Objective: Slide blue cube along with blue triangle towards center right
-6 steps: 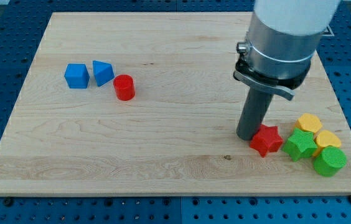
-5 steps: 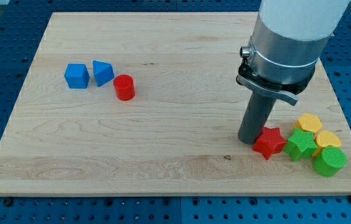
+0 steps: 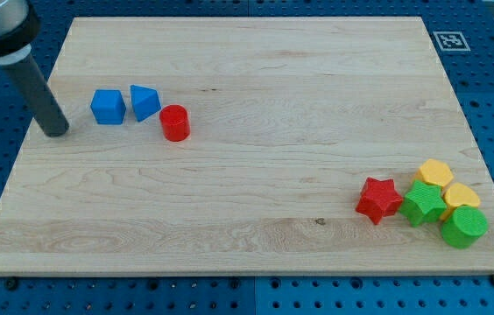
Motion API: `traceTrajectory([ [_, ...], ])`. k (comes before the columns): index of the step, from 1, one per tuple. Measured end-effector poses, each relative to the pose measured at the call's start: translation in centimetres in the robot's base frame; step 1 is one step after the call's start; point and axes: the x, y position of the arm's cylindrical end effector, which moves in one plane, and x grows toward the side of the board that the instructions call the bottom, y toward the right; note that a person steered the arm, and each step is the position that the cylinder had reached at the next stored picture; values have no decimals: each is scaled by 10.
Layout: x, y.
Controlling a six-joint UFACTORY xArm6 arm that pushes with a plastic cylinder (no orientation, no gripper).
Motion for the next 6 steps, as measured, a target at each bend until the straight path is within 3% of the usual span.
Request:
traceTrajectory([
  [1,-4,8],
  [4,-16,140],
  [6,-33,124],
])
